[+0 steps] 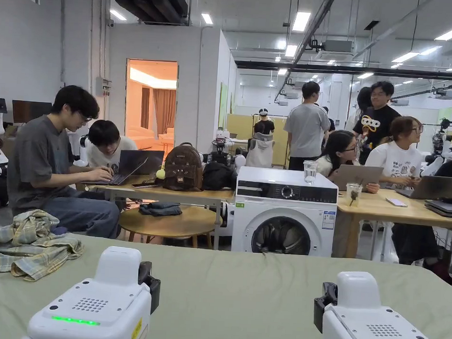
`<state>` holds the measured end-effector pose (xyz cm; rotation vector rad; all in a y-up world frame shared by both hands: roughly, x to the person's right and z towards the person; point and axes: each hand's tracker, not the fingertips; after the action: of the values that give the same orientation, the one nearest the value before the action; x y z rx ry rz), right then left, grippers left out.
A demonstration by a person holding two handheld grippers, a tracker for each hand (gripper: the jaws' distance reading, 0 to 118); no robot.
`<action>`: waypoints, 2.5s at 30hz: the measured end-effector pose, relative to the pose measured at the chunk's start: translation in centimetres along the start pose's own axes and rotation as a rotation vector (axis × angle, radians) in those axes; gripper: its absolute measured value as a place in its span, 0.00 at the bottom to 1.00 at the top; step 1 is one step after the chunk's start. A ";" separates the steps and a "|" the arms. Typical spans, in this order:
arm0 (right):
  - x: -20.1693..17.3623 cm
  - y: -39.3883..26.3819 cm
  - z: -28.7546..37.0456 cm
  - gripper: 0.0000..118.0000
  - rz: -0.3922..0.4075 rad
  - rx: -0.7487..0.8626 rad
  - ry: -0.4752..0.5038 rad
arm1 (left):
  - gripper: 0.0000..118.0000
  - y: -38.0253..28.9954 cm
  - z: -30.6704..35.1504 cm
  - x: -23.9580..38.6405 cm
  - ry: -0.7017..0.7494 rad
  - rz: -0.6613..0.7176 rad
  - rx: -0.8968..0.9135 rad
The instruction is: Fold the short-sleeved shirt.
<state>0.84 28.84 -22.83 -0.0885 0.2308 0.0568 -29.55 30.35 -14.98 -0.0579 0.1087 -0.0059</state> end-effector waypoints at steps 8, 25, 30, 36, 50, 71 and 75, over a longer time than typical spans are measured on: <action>0.5 0.0 -0.1 0.00 -0.010 -0.007 -0.004 | 0.00 0.4 0.0 -0.3 0.013 0.011 0.007; -8.4 0.2 -2.0 0.00 -0.005 0.000 0.193 | 0.00 0.2 3.8 -5.8 0.146 -0.040 -0.007; -14.0 0.2 -2.5 0.00 0.002 -0.005 0.293 | 0.00 0.6 6.6 -10.4 0.236 0.010 -0.011; -18.7 0.0 -3.1 0.00 -0.009 -0.017 0.386 | 0.00 0.0 9.4 -14.7 0.347 0.012 -0.031; -18.7 -3.1 -4.7 0.00 -0.046 -0.113 0.450 | 0.53 -7.5 3.3 -24.8 0.253 0.208 -0.518; -10.9 -7.4 -7.8 0.00 -0.096 -0.274 0.358 | 0.01 -19.5 -5.9 -28.1 0.222 0.254 -0.908; -9.7 -6.5 -7.2 0.00 -0.046 -0.234 0.347 | 0.01 -9.4 -6.6 -29.4 0.318 0.283 -0.702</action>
<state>-9.81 21.28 -27.04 -0.3374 0.5680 0.0218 -59.52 20.89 -17.80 -0.7436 0.4326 0.3078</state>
